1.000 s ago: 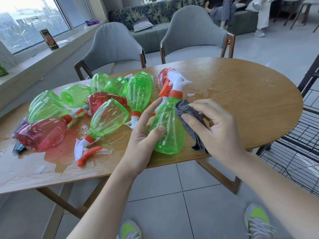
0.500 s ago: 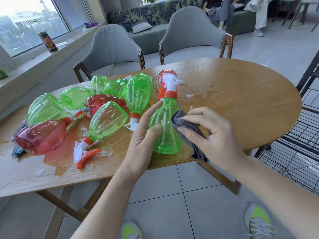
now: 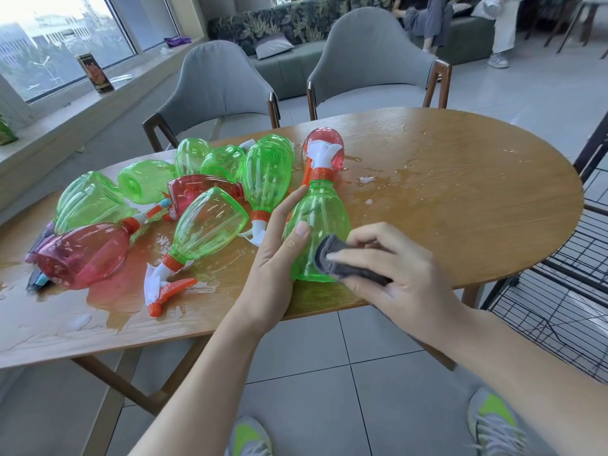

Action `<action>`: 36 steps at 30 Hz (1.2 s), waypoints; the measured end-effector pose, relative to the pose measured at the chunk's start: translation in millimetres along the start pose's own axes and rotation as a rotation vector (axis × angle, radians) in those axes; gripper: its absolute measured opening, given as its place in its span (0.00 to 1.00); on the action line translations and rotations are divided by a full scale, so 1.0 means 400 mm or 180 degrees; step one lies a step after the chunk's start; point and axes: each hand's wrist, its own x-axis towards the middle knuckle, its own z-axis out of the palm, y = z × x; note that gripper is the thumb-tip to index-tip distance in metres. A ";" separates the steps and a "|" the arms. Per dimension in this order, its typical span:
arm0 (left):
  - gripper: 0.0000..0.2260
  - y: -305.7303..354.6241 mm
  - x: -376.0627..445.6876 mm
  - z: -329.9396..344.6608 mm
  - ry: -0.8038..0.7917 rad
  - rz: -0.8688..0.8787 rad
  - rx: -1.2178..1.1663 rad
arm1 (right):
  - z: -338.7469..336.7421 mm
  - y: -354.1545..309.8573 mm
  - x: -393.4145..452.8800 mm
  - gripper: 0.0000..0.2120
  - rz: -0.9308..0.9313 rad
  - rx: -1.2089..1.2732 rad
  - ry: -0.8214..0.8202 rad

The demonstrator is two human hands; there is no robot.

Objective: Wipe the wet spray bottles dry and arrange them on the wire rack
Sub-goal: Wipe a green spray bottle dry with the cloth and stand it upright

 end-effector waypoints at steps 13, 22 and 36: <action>0.30 0.011 -0.016 -0.008 -0.0200 0.0098 -0.0105 | -0.014 0.009 0.042 0.10 -0.0292 -0.0392 0.0152; 0.26 0.015 -0.008 -0.023 -0.0407 0.0114 0.0073 | -0.026 0.032 0.069 0.10 0.0829 0.0125 0.0731; 0.20 0.032 -0.013 -0.005 -0.0293 0.0151 0.0046 | -0.031 0.024 0.056 0.09 0.0660 0.0223 0.0554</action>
